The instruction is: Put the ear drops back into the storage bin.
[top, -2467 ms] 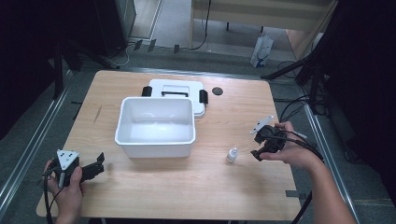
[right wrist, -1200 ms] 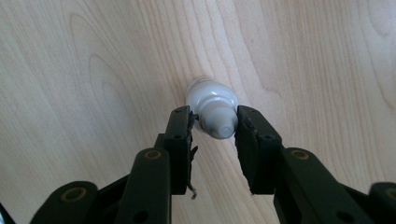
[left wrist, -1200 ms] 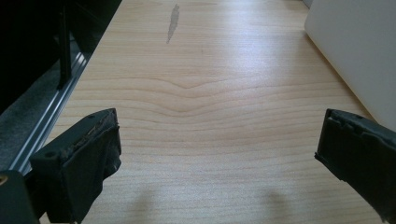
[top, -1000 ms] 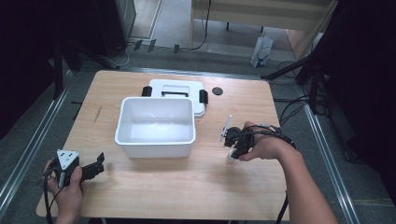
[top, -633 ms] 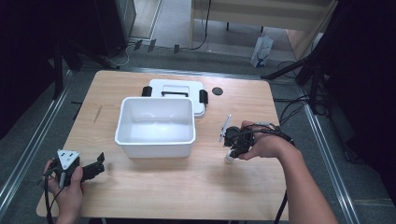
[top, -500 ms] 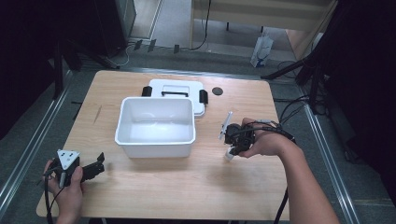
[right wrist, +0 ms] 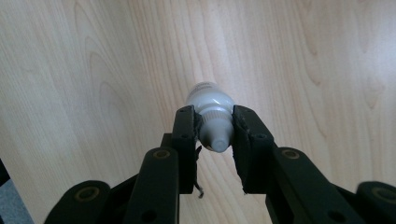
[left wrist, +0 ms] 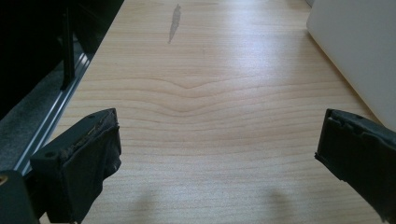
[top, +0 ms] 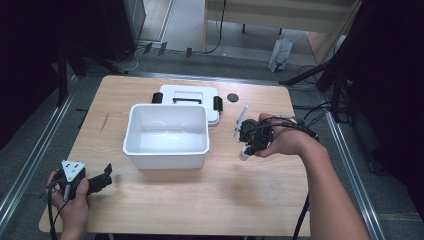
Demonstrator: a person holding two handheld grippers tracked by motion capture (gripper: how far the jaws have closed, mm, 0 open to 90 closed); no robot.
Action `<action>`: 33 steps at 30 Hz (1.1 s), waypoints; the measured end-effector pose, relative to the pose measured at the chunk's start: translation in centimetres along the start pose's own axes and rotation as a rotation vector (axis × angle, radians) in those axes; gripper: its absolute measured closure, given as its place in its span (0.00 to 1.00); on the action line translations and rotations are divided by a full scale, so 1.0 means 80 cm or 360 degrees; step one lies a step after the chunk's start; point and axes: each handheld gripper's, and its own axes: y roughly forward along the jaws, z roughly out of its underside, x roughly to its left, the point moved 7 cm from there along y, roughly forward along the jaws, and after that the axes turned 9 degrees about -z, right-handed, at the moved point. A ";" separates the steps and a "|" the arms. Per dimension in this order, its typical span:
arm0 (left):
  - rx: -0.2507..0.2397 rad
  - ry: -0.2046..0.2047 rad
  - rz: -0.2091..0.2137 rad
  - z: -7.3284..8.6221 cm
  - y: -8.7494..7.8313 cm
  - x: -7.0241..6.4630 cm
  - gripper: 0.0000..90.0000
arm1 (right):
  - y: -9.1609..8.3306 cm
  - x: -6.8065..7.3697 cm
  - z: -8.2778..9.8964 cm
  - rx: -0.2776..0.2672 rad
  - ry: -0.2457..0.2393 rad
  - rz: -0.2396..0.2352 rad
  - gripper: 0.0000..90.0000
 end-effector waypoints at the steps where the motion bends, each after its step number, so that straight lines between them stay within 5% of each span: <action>1: 0.0001 -0.0002 0.0002 0.000 0.000 0.000 0.00 | -0.007 -0.002 -0.005 0.0005 -0.0011 -0.0005 0.80; 20: 0.0002 0.0003 0.0007 0.000 0.000 -0.001 0.00 | -0.052 -0.013 -0.054 -0.0052 -0.0034 0.0007 0.80; 33: 0.0012 0.0007 0.0011 0.000 0.000 -0.001 0.00 | -0.076 -0.009 -0.098 -0.0065 -0.0120 -0.0028 0.80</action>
